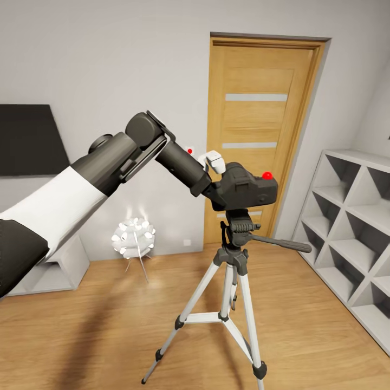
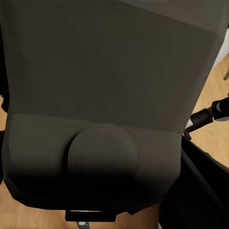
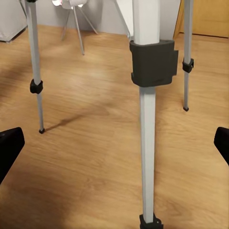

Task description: Attach the digital camera to the camera tripod in the bedroom.

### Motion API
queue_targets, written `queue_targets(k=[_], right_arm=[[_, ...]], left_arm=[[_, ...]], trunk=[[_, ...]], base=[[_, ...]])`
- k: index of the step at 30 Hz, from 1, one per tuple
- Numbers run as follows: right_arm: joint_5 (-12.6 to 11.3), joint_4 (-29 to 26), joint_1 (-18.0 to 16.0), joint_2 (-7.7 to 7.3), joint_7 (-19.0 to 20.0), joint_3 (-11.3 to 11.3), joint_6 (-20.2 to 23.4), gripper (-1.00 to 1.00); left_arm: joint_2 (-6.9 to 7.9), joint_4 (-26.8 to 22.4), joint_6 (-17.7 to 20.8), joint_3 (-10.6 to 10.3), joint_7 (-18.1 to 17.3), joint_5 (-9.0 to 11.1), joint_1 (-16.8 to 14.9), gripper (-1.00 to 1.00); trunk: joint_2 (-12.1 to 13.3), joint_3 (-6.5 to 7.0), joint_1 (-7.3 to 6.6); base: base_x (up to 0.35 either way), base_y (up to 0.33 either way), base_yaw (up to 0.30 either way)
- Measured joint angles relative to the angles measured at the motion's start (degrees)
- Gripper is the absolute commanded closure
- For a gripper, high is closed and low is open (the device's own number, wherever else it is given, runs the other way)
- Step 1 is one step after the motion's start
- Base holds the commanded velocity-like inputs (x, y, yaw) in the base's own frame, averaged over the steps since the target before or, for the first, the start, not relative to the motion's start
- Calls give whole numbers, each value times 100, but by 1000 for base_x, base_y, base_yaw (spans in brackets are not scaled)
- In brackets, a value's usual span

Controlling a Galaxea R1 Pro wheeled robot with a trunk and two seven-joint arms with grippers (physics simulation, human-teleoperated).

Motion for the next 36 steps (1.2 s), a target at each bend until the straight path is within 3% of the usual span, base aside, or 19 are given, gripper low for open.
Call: queue_targets(k=[9,18,20,33,36], right_arm=[[-2,-234,0,1,2,-19,0,-100],[-3,-1101,0,4,2,-22,0,-100],[-9,-1497,-1,4,-6,-16,0,-100],[0,-1712,1,3,-11,-22,13,-100],[1,-1800,1,3,-18,-25,247,-100]], left_arm=[[3,1,0,-8,0,0,-2,100],[3,1,0,-6,-3,0,-8,100],[5,-2,0,-9,-7,0,-8,100],[12,-7,0,-9,-9,0,-8,100],[10,-8,0,-4,-9,0,-8,100]], trunk=[[0,0,0],[0,0,0],[0,1,0],[0,0,0],[0,0,0]], base=[[0,0,0],[0,0,0],[0,0,0],[0,0,0],[0,0,0]])
